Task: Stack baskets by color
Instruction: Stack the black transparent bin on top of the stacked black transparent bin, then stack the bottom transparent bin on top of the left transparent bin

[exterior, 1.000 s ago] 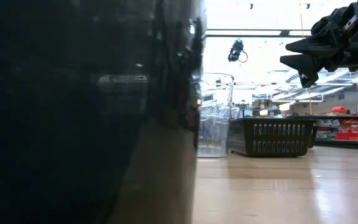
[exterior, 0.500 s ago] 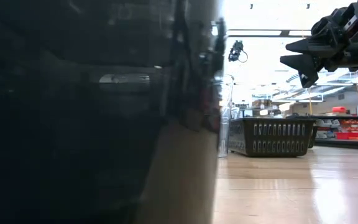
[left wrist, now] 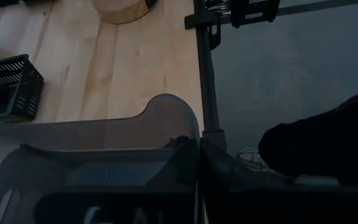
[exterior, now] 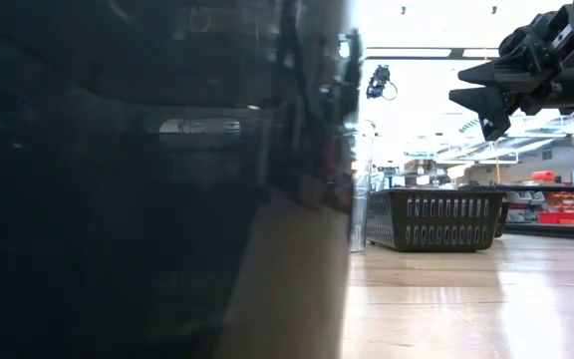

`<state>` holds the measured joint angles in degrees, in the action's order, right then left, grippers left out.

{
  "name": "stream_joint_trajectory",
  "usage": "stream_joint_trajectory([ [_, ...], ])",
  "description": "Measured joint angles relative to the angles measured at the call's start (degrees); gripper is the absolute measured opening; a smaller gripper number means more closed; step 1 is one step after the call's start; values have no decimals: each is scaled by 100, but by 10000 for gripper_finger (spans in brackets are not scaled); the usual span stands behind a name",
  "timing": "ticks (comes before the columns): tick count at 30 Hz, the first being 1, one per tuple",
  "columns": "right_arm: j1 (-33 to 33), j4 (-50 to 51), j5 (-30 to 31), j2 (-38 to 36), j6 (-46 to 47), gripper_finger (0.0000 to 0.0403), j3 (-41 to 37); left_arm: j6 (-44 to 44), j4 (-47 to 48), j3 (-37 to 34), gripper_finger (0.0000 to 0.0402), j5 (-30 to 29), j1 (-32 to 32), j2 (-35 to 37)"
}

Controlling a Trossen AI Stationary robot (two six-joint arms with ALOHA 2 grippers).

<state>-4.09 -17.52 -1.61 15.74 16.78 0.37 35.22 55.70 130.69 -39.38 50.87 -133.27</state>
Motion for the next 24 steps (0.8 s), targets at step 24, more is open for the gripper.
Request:
stream_joint_trajectory([
  [24,0,0,0,0,-1,165,-1,-28,26,0,108,-147,-2,2],
])
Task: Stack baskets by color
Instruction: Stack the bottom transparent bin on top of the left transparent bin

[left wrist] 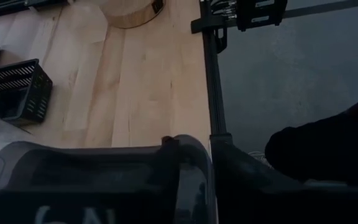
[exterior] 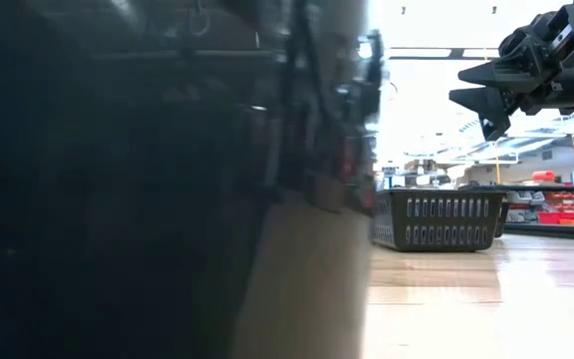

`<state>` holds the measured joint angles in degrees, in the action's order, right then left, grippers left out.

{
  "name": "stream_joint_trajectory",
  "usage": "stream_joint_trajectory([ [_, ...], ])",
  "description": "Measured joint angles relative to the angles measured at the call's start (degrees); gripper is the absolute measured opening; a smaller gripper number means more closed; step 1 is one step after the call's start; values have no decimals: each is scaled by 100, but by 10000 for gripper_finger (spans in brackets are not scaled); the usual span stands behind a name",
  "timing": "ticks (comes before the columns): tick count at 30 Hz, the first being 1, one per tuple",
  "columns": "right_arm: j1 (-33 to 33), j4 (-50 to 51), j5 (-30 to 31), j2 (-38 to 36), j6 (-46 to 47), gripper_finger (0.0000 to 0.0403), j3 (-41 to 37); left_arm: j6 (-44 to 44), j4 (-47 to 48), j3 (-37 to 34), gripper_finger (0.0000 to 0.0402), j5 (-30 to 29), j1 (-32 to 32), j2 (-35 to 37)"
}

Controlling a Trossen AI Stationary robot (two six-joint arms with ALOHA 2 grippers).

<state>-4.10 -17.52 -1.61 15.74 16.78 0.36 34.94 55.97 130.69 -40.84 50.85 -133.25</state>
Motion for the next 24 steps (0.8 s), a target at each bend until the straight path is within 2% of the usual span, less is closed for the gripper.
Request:
stream_joint_trajectory([
  [2,1,0,1,0,0,165,2,-9,38,0,115,-35,0,0],
  [9,2,0,0,-1,2,165,2,48,857,0,117,-712,55,2],
  [15,2,0,2,1,0,165,2,-369,1134,0,116,-649,-131,4],
  [24,2,0,2,-1,2,165,2,-1078,1370,0,116,-19,-608,244],
])
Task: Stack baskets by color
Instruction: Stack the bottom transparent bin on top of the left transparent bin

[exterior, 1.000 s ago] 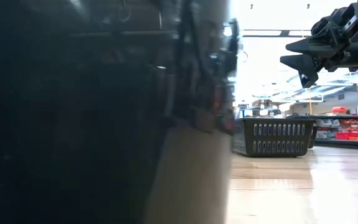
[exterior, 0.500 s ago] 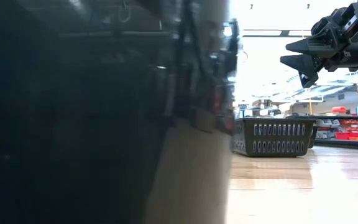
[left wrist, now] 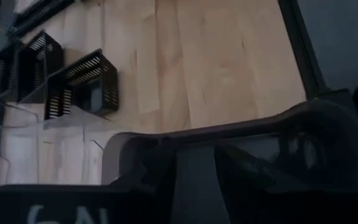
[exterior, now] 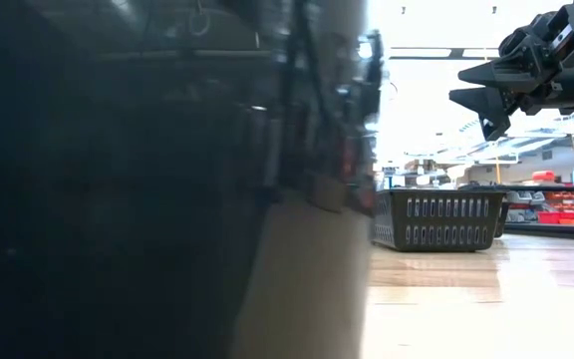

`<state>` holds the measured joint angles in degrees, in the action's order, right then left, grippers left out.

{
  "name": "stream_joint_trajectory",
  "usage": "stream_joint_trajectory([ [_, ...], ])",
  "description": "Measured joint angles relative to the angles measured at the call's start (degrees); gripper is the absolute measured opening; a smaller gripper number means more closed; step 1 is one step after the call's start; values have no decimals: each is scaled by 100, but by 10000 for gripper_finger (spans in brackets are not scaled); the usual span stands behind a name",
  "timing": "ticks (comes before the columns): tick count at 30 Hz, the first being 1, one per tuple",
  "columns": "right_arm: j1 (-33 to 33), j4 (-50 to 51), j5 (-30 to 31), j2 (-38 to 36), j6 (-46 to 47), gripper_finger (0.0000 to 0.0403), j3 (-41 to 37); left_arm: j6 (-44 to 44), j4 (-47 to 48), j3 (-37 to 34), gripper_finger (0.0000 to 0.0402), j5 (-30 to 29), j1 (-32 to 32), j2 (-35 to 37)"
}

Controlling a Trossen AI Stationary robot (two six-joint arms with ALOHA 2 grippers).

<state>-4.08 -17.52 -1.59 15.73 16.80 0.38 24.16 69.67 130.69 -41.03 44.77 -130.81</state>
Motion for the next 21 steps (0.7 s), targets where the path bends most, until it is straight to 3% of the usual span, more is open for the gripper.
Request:
stream_joint_trajectory([
  [4,-1,0,0,0,-1,165,1,-316,20,2,116,250,-258,201],
  [16,0,0,1,2,0,165,1,-704,961,2,116,234,-867,396],
  [21,0,0,-1,0,-1,165,1,-1130,888,2,116,628,-1259,394],
])
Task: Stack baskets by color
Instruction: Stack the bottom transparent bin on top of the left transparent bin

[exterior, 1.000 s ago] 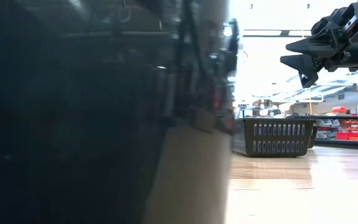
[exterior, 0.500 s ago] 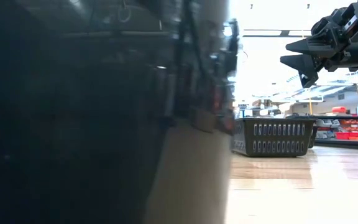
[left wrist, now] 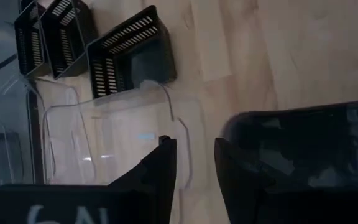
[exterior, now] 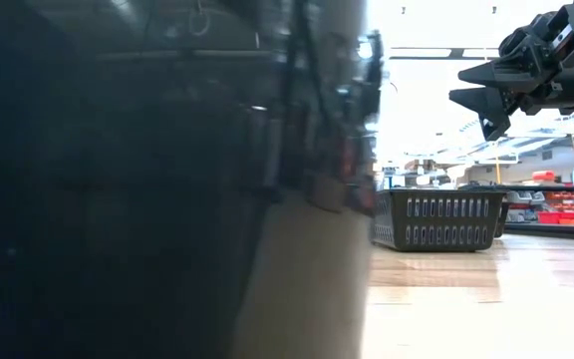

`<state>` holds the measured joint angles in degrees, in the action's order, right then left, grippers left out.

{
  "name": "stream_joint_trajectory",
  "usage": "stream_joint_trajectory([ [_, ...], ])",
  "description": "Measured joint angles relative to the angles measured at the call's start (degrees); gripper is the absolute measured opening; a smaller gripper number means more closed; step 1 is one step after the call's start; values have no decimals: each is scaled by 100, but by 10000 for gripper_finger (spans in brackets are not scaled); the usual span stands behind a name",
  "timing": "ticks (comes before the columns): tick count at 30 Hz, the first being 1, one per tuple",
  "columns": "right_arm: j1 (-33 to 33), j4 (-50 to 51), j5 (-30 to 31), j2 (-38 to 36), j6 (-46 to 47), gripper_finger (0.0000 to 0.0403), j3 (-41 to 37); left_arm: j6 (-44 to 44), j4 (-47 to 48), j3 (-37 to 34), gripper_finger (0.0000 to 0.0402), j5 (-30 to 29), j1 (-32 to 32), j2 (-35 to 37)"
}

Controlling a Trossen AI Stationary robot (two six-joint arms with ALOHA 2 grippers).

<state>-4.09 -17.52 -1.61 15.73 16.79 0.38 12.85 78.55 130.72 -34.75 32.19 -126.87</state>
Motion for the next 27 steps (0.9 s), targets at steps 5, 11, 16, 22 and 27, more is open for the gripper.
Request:
stream_joint_trajectory([
  [5,-1,0,1,2,-1,165,0,-345,7,0,116,1249,-558,0],
  [11,-1,0,2,0,0,165,-1,-628,-9,-2,116,2892,-1206,-42],
  [16,0,0,0,0,-1,165,0,-928,-7,-2,116,3325,-1446,-42],
  [22,1,0,1,0,0,165,0,-1072,49,-2,117,3339,-1513,-42],
  [27,0,0,0,0,0,165,0,-1072,45,-2,117,2931,-1518,-158],
])
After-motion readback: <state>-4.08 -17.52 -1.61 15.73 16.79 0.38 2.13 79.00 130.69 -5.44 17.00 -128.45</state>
